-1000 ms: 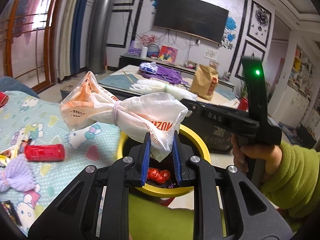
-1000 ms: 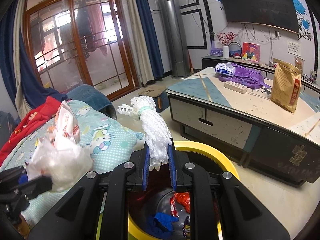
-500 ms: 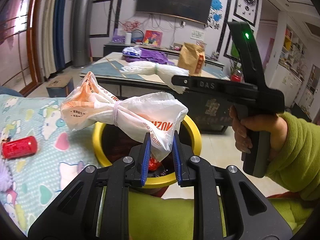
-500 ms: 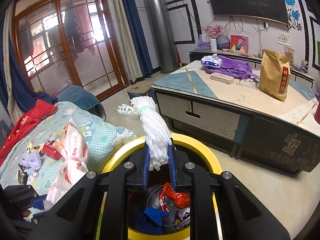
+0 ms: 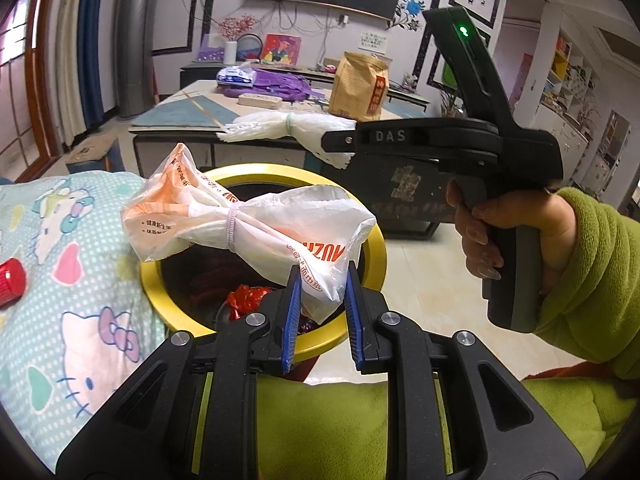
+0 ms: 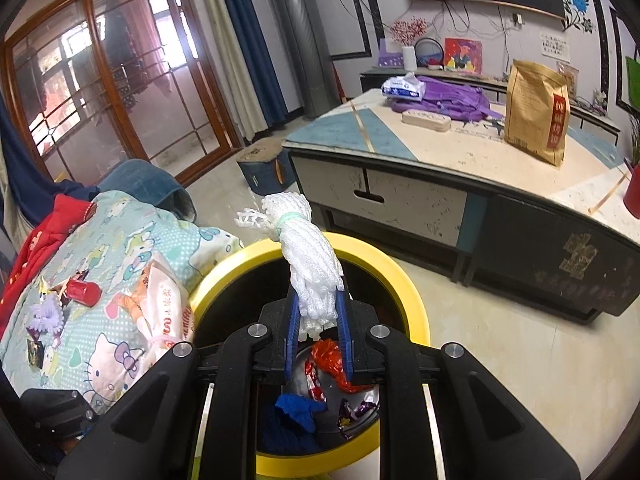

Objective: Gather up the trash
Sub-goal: 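Carry the white bag and white foam net in both tools over the yellow-rimmed bin, then open both tools over the bin to drop the white bag and foam net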

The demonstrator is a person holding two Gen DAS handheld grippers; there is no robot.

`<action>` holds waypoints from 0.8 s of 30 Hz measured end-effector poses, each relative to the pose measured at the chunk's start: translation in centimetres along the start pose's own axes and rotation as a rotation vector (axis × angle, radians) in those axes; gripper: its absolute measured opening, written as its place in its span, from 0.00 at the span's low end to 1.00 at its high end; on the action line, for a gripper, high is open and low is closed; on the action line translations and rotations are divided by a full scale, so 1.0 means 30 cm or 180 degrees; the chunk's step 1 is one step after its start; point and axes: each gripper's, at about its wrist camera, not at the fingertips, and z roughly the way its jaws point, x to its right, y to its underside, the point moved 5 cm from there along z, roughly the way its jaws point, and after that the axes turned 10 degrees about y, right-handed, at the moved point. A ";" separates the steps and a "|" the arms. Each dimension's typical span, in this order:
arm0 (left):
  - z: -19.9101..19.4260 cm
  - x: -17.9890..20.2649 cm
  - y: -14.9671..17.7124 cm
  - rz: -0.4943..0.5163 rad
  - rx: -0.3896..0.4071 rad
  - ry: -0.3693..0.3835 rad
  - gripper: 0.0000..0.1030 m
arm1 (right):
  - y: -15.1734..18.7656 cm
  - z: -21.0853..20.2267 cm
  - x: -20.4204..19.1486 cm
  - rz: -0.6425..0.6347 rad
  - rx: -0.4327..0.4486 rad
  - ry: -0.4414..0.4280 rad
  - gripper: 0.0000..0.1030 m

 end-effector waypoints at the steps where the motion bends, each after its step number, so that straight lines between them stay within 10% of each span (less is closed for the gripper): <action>1: 0.009 0.003 0.006 0.0011 -0.0020 0.0029 0.14 | 0.003 0.004 0.001 0.0004 -0.0015 0.0004 0.16; 16: 0.086 -0.050 0.009 -0.0241 -0.0081 0.0207 0.19 | 0.035 0.067 0.035 0.0182 -0.0289 -0.0011 0.21; 24: 0.044 -0.072 -0.007 -0.0369 0.0104 0.0125 0.55 | 0.021 0.060 0.045 0.0235 -0.0241 0.0009 0.33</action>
